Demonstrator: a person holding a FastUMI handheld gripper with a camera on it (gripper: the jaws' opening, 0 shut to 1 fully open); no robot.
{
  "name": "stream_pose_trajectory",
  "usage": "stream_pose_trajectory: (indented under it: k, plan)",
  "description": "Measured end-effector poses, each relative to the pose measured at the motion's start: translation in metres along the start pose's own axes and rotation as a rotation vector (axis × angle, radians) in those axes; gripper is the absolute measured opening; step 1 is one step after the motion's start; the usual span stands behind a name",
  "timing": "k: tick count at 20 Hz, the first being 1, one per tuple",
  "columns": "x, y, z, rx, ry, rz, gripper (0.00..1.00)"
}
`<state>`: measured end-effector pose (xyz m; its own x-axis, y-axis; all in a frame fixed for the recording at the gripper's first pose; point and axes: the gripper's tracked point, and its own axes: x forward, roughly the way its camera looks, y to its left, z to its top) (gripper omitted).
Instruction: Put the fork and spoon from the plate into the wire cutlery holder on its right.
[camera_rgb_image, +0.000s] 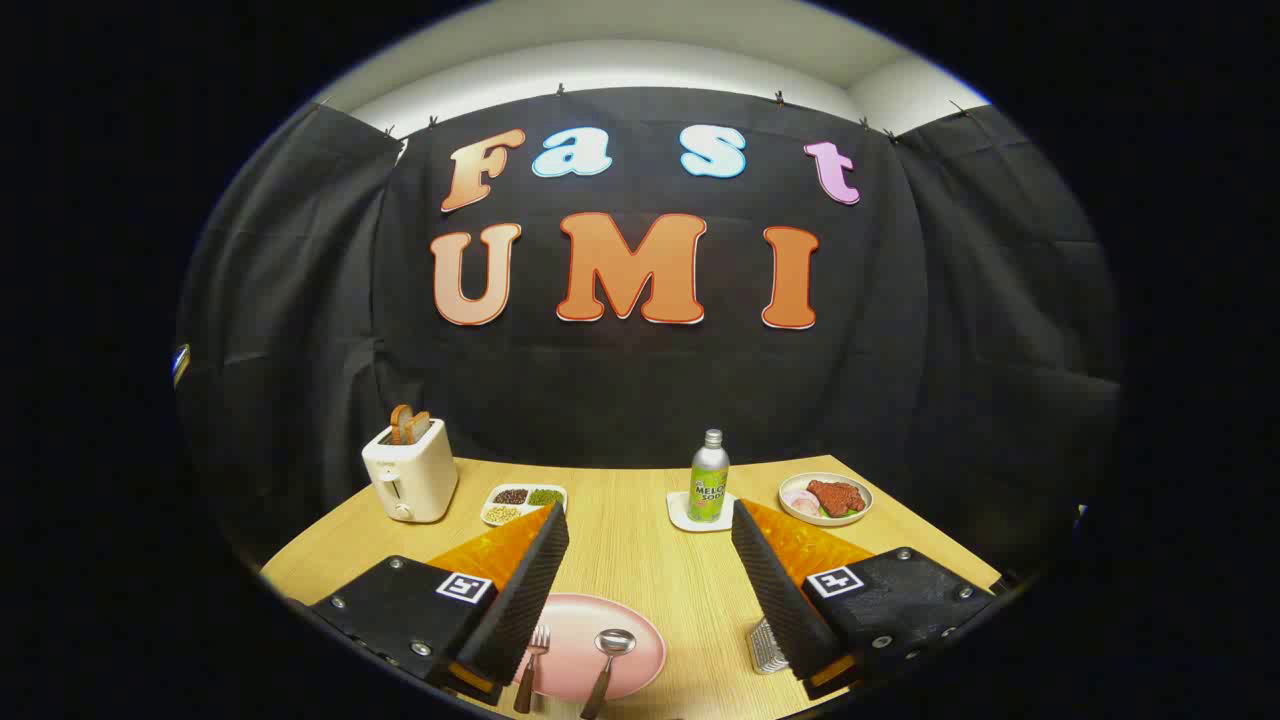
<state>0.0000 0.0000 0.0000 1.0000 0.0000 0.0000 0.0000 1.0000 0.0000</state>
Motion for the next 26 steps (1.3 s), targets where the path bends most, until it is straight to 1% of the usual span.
stream_pose_trajectory:
  k: [8, 19, 26]
  plan:
    - [-0.001, 0.005, -0.002, 0.026, 0.007, 0.018, 0.98]
    - [0.005, 0.015, -0.013, 0.019, 0.028, 0.037, 0.98]
    - [0.011, 0.024, -0.048, -0.007, 0.078, 0.045, 0.98]
